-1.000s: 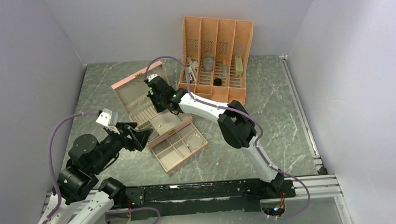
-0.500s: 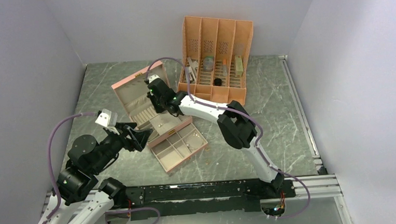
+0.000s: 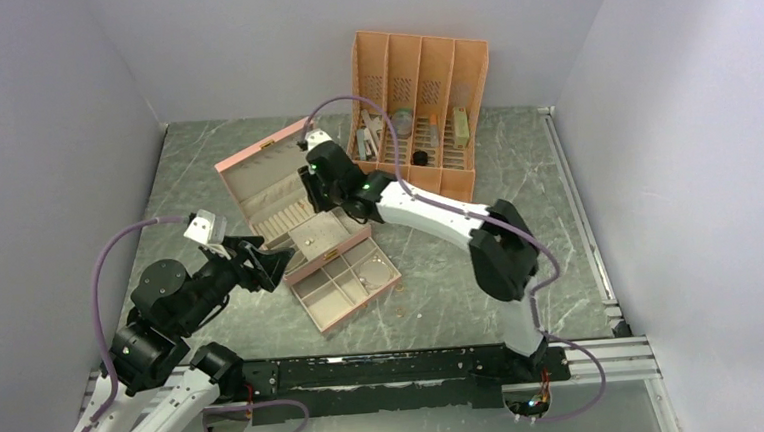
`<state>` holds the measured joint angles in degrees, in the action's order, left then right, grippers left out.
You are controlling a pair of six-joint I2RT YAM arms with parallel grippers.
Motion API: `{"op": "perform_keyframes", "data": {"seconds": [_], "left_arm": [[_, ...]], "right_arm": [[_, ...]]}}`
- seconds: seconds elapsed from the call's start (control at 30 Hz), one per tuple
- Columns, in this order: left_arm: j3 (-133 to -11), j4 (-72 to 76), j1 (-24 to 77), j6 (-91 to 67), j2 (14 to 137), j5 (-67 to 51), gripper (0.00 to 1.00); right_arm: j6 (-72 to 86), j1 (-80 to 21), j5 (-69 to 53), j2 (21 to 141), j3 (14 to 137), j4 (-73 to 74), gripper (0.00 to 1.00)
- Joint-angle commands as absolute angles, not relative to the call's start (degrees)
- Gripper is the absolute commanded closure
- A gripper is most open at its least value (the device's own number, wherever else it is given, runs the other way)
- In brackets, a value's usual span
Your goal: Organize the mixed jewelry
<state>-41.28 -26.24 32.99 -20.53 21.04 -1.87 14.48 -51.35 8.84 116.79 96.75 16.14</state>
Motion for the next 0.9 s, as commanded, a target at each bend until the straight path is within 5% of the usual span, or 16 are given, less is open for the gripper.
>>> {"op": "perform_keyframes", "data": {"seconds": [0.0, 0.53, 0.87], "left_arm": [[-41.40, -26.05, 32.26, -20.22, 21.22, -1.83, 0.21], [-41.40, -25.85, 32.08, -20.04, 21.61, -2.63, 0.21], [-41.40, -25.85, 32.02, -20.06, 21.76, -2.58, 0.21]], "right_arm": [[15.81, -52.01, 10.33, 107.01, 90.73, 16.32, 0.65], [26.72, -53.32, 5.83, 66.85, 54.16, 24.81, 0.60], [29.50, -53.44, 6.38, 59.45, 41.38, 30.28, 0.60]]}}
